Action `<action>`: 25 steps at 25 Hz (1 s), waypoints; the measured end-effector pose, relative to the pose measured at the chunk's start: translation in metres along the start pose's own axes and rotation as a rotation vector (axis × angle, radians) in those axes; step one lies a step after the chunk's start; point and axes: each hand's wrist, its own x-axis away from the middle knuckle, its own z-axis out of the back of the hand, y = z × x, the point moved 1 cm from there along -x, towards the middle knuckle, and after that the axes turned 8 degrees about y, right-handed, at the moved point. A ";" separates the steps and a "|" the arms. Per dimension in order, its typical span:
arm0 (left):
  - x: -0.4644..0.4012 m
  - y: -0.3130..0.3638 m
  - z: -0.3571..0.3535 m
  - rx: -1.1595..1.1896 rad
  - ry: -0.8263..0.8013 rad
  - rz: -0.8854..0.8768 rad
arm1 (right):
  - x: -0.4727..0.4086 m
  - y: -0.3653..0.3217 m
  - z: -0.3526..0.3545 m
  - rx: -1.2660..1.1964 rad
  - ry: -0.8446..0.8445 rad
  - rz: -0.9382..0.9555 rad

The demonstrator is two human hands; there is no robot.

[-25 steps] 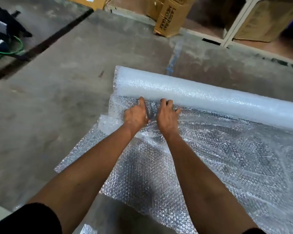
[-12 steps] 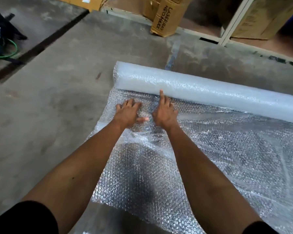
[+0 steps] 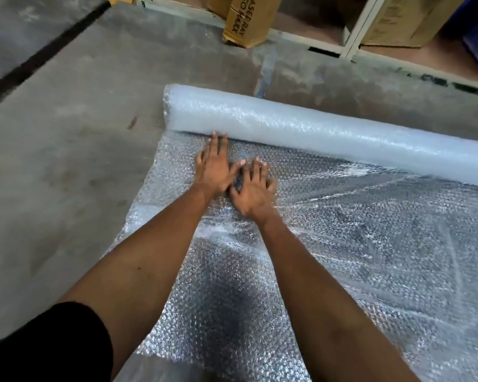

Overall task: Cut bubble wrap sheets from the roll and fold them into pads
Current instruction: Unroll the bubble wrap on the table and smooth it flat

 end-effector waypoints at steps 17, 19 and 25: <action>0.047 0.046 -0.010 0.043 0.069 -0.143 | 0.072 0.040 0.016 -0.117 0.321 -0.160; 0.088 0.068 -0.004 0.106 0.058 -0.207 | 0.100 0.055 0.015 -0.162 0.370 -0.196; 0.192 0.121 -0.004 -0.045 -0.023 -0.419 | 0.187 0.121 0.008 -0.004 0.266 -0.407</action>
